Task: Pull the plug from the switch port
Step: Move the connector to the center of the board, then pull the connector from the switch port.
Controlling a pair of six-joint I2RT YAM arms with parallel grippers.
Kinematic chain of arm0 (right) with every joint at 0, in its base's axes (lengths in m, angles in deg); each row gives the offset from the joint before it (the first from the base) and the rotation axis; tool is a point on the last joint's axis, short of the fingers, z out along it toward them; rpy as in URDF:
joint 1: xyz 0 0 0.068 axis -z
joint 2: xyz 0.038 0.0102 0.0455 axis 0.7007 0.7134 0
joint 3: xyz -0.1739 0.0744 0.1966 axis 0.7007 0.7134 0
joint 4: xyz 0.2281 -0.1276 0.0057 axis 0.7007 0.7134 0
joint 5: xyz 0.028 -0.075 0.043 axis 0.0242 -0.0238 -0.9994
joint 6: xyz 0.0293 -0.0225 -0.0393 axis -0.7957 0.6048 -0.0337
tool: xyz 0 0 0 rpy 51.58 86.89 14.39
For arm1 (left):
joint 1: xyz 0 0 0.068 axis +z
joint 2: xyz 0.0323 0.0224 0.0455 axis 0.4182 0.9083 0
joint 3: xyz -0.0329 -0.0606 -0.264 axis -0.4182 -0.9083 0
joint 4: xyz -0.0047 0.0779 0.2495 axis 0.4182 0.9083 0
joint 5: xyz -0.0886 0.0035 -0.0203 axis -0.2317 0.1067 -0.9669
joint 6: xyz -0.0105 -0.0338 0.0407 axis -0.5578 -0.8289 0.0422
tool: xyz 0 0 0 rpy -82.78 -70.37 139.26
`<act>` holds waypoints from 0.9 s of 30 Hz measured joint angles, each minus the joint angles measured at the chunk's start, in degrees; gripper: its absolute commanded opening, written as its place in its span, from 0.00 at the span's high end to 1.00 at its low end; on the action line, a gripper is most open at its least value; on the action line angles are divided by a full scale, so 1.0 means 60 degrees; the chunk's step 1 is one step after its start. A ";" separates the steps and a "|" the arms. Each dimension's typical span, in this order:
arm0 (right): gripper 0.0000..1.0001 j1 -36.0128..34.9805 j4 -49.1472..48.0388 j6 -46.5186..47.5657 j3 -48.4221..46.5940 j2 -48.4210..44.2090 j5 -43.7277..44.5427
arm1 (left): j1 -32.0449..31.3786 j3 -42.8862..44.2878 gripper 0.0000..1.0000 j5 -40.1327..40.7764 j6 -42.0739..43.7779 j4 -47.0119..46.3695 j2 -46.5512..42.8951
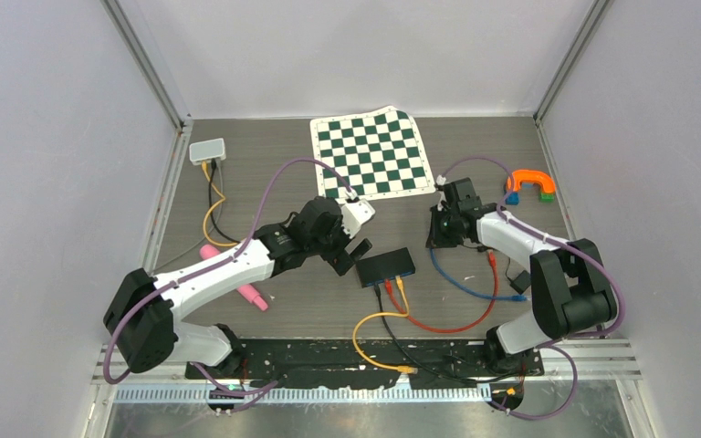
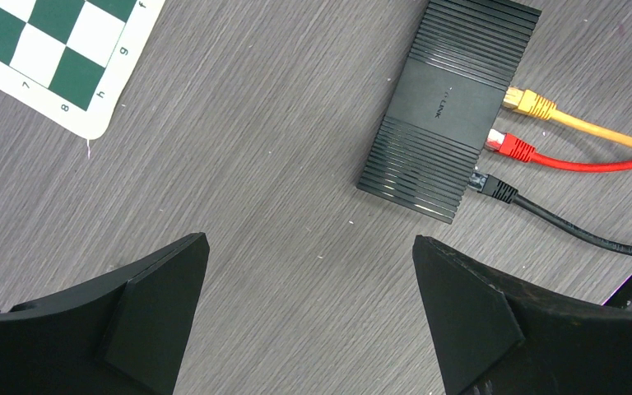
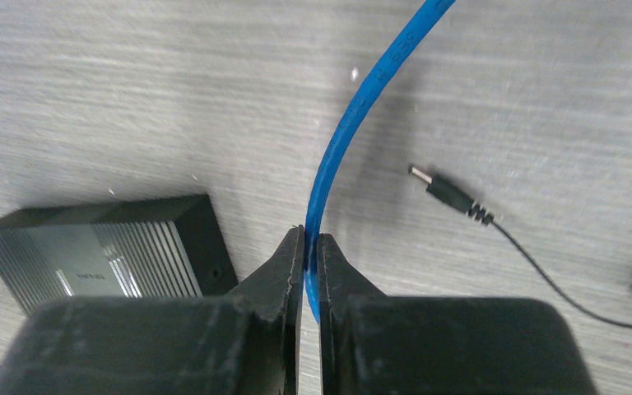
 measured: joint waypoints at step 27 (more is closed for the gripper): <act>0.53 -0.0266 -0.1297 -0.2160 0.2958 -0.3173 -0.2575 | -0.0153 0.0659 0.00 -0.1555 0.0765 -0.0131 0.2707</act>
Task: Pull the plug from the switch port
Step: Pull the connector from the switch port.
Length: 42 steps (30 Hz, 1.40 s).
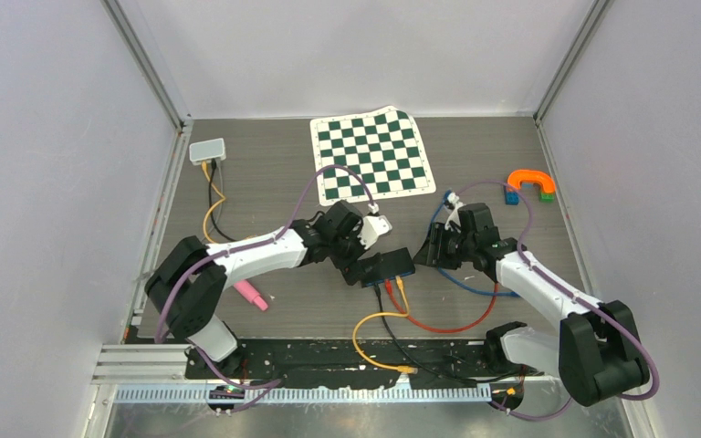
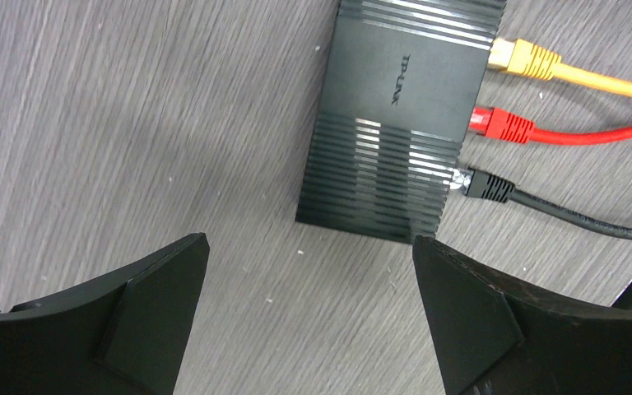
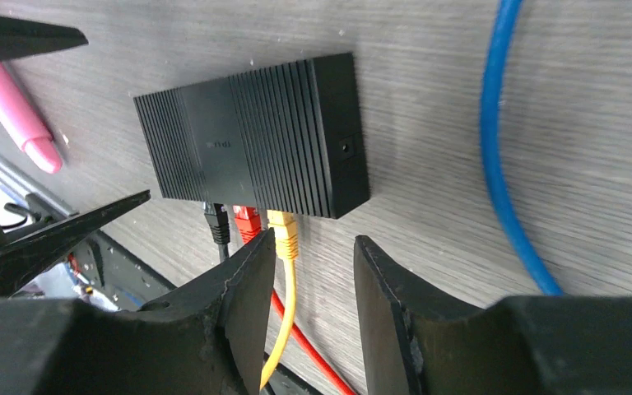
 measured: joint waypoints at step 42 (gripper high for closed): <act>0.52 -0.0790 -0.1719 -0.1020 0.0426 0.1249 -0.0845 | -0.0372 0.0688 0.05 -0.0408 0.0769 0.0714 0.1271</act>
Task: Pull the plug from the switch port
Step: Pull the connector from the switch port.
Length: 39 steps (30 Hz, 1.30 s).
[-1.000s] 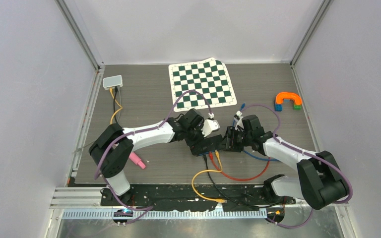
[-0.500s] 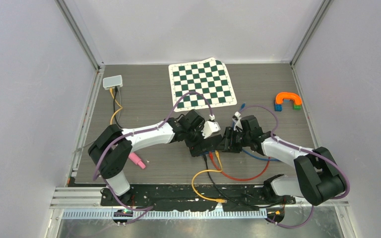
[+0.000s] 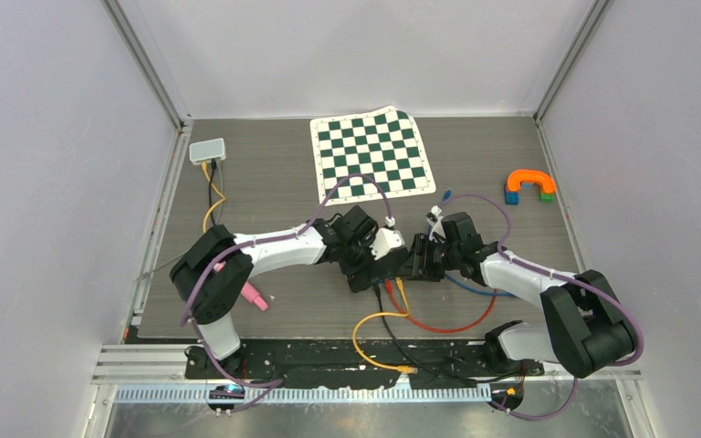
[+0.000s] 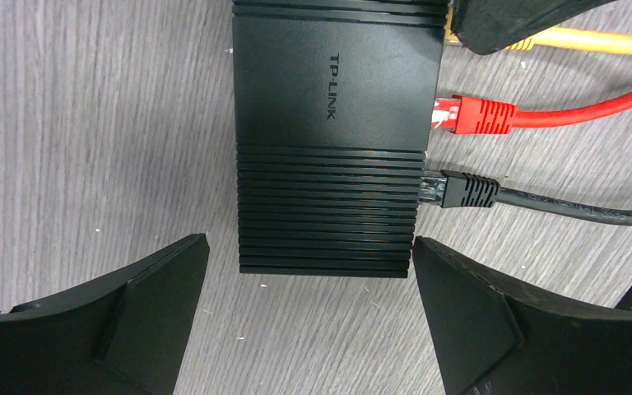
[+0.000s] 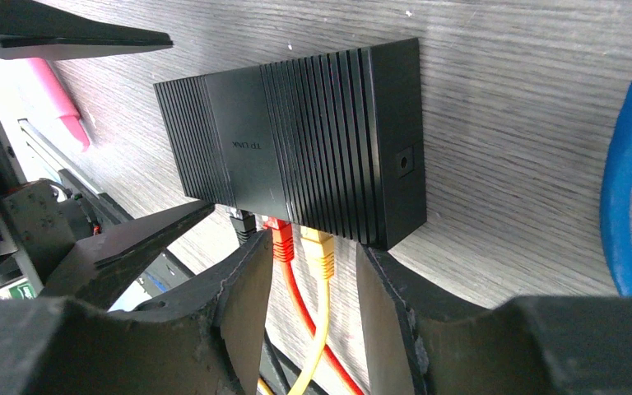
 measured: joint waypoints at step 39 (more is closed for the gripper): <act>0.61 -0.0040 -0.5082 -0.2062 0.1581 0.1719 -0.1104 | 0.0004 0.0353 0.26 0.0058 0.0233 0.0342 0.0459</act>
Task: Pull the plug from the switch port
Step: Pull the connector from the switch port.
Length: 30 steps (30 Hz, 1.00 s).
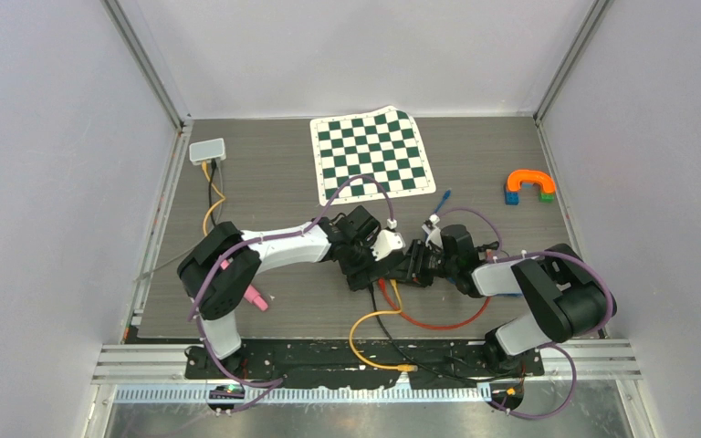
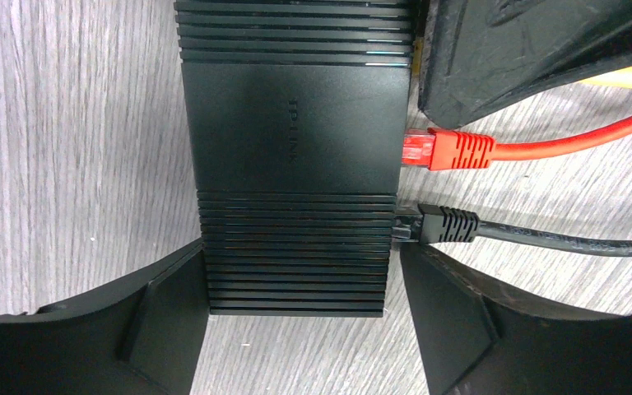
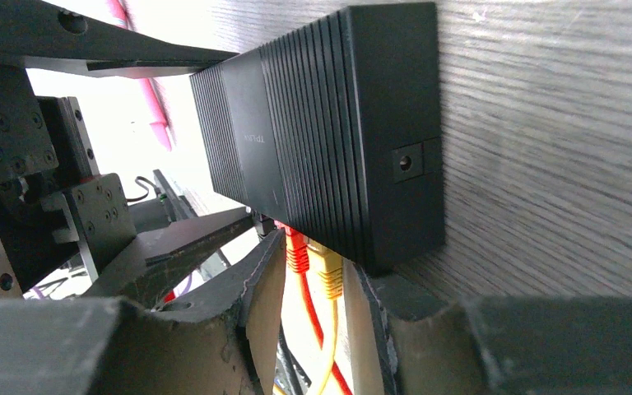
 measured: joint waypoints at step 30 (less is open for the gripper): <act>0.94 0.0066 -0.2885 -0.1668 0.1570 0.0153 0.0535 | -0.0007 -0.0051 0.53 -0.0208 0.0186 -0.0106 -0.0007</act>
